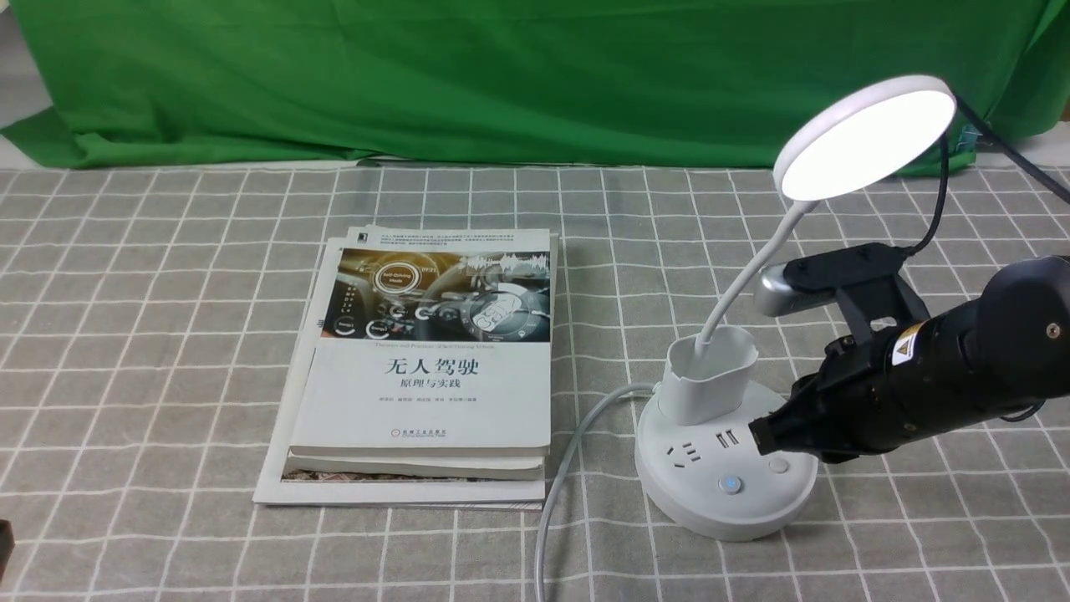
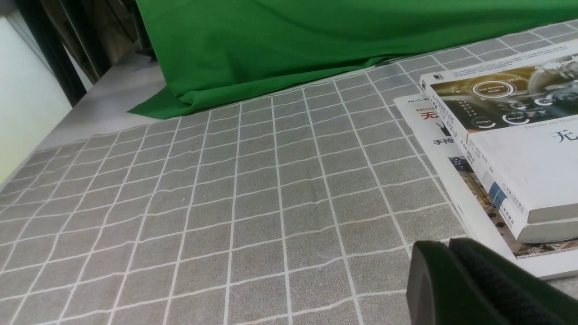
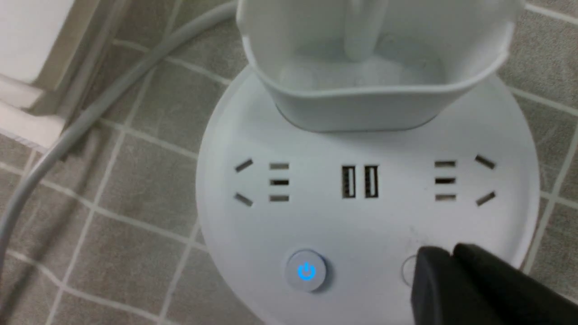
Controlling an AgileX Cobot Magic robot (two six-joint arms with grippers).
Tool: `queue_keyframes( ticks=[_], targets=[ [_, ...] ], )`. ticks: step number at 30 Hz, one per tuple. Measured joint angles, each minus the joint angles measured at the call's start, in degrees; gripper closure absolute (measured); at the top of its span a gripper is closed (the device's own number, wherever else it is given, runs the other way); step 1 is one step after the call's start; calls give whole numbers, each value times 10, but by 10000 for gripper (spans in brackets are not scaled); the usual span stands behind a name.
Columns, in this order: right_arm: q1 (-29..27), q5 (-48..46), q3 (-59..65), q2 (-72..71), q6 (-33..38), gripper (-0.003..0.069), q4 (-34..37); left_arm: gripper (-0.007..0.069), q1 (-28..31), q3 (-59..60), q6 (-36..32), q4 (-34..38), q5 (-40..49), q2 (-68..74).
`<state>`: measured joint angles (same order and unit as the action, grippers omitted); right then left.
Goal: Turn off the desk lamp on the grey coffee tablecloth by hand.
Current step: 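Press the power button on the lamp base to turn the lamp off with the right gripper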
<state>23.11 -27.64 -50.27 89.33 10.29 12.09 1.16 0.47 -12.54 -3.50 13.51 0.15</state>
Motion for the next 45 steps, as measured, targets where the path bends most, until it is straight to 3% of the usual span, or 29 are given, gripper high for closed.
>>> queue_keyframes(
  ticks=[6, 16, 30, 45],
  targets=[
    [0, 13, 0, 9, 1, 629, 0, 606, 0, 0, 0, 0, 0, 0],
    [0, 26, -4, 67, 1, 626, 2, 606, 0, 0, 0, 0, 0, 0],
    [0, 5, 0, 0, -1, 625, 1, 606, 0, 0, 0, 0, 0, 0],
    [0, 33, 10, 54, -1, 621, 3, 606, 0, 0, 0, 0, 0, 0]
  ],
)
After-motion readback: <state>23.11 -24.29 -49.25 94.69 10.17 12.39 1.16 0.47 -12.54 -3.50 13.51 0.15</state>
